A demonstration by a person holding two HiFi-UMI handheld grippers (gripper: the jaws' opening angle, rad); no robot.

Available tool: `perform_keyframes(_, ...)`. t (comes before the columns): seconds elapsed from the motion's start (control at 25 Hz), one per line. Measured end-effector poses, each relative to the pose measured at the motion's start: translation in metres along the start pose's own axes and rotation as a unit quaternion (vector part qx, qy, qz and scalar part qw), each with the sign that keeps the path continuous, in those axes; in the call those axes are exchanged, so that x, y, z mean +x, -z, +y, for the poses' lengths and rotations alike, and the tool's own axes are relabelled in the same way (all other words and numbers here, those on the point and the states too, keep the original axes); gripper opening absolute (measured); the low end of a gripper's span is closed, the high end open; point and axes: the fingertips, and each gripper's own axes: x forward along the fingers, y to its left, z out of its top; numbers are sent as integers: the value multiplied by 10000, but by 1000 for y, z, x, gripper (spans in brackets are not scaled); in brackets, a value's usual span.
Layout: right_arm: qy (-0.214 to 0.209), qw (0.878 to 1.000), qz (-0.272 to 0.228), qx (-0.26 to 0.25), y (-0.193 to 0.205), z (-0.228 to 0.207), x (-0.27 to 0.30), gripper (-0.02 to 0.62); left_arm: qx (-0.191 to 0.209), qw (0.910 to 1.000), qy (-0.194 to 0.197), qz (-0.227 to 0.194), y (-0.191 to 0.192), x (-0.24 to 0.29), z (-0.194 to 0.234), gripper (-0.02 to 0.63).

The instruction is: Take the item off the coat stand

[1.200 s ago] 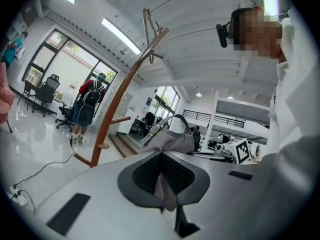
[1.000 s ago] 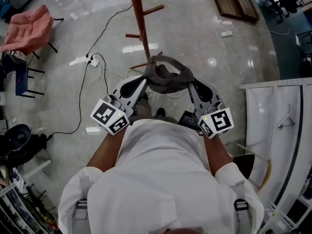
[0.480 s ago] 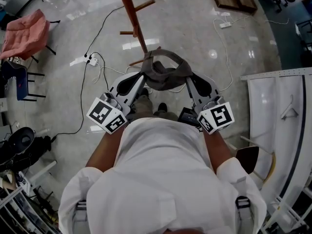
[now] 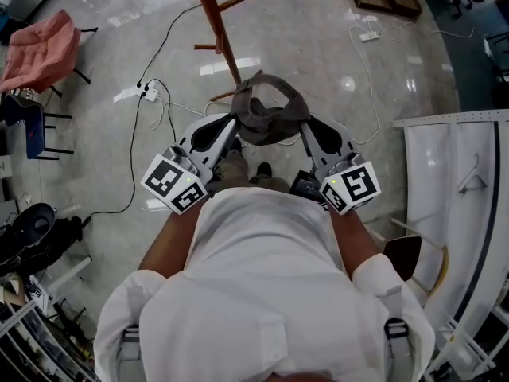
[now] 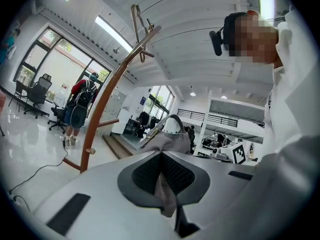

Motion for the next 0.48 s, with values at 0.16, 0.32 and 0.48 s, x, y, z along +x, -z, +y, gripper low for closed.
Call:
perform_keyframes(0.16, -4, 10000, -9, -45, -1, -1, 0, 34, -42, 10000, 33, 6, 0, 1, 0, 17)
perform_keyframes(0.32, 17, 10000, -13, -79, -2, -1, -1, 34, -71, 9999, 70, 29, 1, 1, 1, 17)
perform_keyframes(0.48, 17, 10000, -23, -50, -2, -1, -2, 34, -104, 9999, 97, 27, 1, 2, 0, 18)
